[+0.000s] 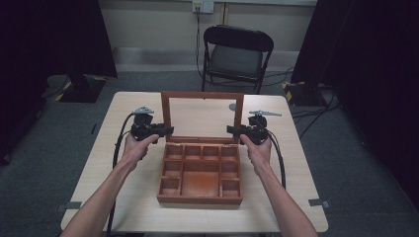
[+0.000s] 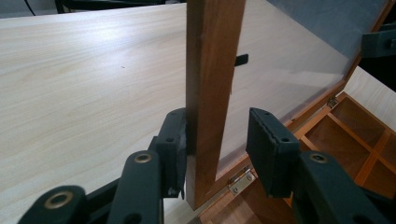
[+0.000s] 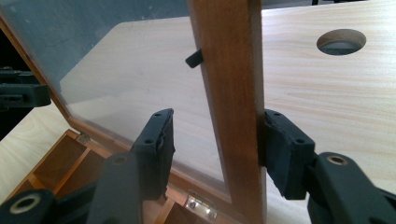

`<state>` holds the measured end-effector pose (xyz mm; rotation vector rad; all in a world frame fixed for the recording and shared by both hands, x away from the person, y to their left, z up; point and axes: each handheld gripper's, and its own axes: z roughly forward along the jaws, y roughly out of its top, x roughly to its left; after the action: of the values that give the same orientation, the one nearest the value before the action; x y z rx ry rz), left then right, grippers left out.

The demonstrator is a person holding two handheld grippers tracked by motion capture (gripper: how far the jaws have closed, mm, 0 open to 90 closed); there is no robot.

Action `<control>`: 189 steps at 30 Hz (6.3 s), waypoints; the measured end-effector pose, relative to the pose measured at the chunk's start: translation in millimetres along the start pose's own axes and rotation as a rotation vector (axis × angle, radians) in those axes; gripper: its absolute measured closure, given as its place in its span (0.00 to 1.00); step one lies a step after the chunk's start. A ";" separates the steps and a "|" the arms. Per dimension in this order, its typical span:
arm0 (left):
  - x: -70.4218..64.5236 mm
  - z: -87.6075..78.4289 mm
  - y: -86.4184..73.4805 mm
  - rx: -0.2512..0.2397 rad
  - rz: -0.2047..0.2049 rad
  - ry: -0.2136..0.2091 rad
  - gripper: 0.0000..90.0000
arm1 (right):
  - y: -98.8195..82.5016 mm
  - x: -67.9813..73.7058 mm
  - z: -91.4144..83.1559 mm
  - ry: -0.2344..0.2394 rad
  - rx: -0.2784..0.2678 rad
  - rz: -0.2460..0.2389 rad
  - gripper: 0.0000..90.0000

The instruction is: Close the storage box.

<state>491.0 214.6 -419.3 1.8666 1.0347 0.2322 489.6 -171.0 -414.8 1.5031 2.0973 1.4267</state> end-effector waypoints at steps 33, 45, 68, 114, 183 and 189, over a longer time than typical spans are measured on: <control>-14.0 -22.4 -9.8 -0.003 0.037 -0.055 0.59 | -13.5 12.1 -30.8 0.057 0.025 0.008 0.38; -20.9 -27.4 -14.2 -0.002 0.033 -0.065 0.54 | -18.8 13.7 -44.0 0.054 0.012 -0.006 0.36; -27.6 -36.5 -23.9 0.063 0.048 -0.097 0.45 | -38.1 27.8 -48.1 0.019 0.059 -0.073 0.38; -33.2 -50.5 -34.8 0.016 0.031 -0.081 0.30 | -47.7 11.9 -60.6 0.001 0.125 -0.043 0.39; -31.5 -54.3 -60.0 0.077 0.070 -0.111 0.21 | -9.2 133.4 -41.9 0.521 0.265 -0.287 0.89; -30.5 -52.6 -60.3 0.083 0.069 -0.109 0.20 | -9.6 133.3 -41.8 0.514 0.265 -0.302 0.90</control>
<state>409.5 237.4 -432.5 1.9690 0.9192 0.1277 395.3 -87.5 -353.7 0.8848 2.7633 1.5846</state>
